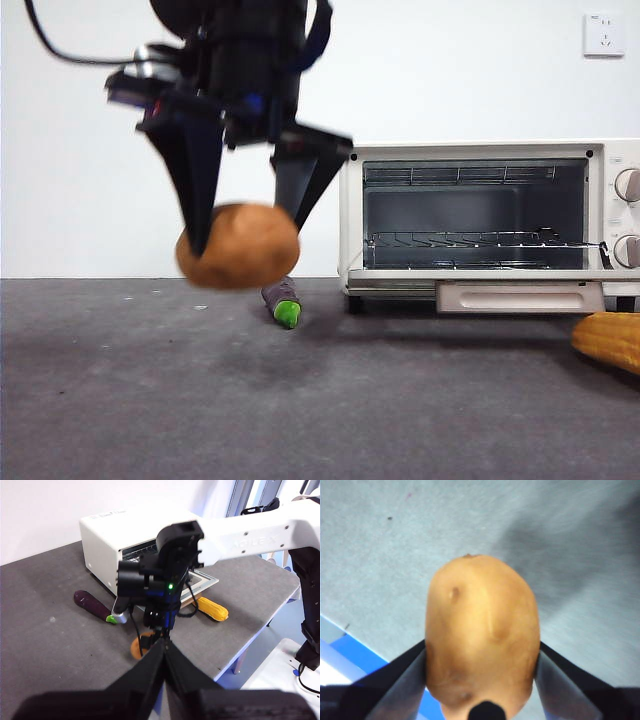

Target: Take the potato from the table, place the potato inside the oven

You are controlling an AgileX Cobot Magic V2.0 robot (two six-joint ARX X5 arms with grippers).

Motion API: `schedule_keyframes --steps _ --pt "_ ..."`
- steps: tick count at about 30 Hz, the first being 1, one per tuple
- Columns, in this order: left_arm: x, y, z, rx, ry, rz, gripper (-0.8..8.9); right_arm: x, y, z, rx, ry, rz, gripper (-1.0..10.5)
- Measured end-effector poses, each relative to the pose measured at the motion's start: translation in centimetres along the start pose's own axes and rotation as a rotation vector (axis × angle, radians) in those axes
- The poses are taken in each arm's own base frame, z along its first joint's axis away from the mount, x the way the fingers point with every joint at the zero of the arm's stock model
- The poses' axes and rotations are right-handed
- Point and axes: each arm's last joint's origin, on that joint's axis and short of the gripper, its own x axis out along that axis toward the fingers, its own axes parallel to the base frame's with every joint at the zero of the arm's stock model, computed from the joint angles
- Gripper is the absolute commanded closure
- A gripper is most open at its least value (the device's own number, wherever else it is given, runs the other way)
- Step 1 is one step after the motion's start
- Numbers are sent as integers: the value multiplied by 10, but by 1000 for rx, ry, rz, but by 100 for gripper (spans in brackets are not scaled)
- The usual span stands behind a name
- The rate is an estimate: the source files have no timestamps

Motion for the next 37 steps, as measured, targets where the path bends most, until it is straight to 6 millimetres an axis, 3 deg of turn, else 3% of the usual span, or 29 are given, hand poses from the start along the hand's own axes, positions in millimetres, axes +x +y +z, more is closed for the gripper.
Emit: schedule_keyframes --steps 7,11,19,23,28,37 --pt "0 2 0 15 -8 74 819 -20 -3 -4 1 -20 -91 852" --pt "2 4 2 16 -7 134 819 -42 -4 -14 2 -71 -90 852" --pt "13 5 7 32 17 218 819 -111 -19 -71 31 -238 -288 852" --pt "23 6 7 51 49 283 819 -128 -32 -109 63 -271 -316 852" --pt "45 8 7 90 118 396 819 -119 -49 -145 117 -313 -322 852" --pt "85 6 11 147 246 439 818 -58 -66 -178 244 -527 -311 852"
